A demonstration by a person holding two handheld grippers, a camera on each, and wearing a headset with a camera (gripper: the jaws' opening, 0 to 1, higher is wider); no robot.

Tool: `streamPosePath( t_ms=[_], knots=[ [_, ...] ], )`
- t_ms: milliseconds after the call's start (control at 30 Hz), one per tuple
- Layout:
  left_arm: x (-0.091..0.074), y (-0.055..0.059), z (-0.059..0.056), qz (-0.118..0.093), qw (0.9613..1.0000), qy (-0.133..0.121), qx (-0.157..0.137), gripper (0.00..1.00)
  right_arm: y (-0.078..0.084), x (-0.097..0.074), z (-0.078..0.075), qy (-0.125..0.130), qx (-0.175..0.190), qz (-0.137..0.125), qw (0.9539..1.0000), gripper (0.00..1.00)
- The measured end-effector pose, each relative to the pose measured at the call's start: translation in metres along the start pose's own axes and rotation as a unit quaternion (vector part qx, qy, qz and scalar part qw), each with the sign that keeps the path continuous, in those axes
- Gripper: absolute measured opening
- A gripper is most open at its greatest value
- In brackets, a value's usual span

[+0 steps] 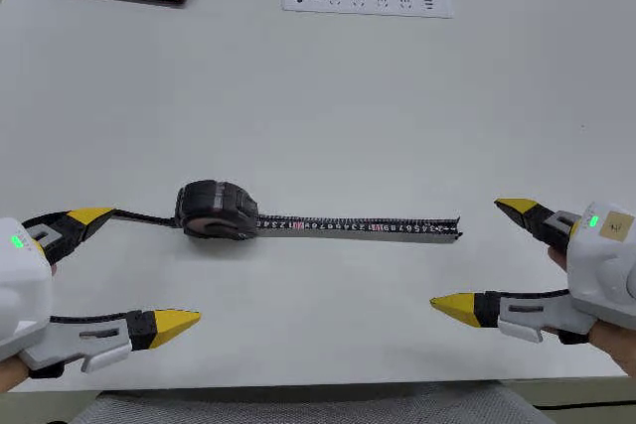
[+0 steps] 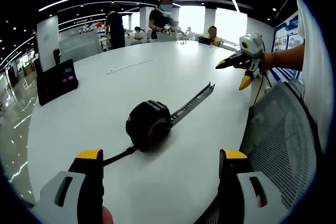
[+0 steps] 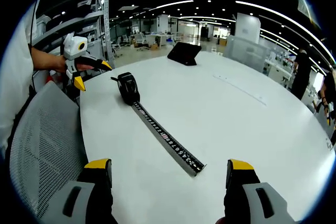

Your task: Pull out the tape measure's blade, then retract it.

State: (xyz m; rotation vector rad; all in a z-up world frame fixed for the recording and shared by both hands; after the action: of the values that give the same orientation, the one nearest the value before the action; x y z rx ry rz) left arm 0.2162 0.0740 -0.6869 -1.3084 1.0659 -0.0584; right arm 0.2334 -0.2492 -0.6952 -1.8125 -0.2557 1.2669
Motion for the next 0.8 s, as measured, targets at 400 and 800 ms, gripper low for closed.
streamPosePath(
  t_ms=[400,800],
  knots=[
    [-0.005,0.006,-0.005,-0.001,0.9999,-0.003,-0.012,0.92,0.006,-0.002,0.009,-0.003,0.003,-0.004,1.0,0.9],
    [-0.007,0.008,-0.009,-0.005,0.9997,0.003,-0.022,0.95,0.006,-0.011,0.018,-0.005,0.009,-0.017,0.9998,0.99]
  ],
)
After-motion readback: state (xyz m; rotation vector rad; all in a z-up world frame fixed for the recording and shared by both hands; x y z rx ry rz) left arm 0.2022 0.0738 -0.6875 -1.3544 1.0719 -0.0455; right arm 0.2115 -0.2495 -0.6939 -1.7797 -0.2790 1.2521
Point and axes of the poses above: the centre of the closed fingertips' face, and the gripper's own axes: x roughly forward along the fingers, z roughly to its left, y roughly out of its underside, the point moved 2 cm from there along -x, roughly backward along the fingers, and after that the axes turned 6 degrees about -x, right-handed, at the moved point
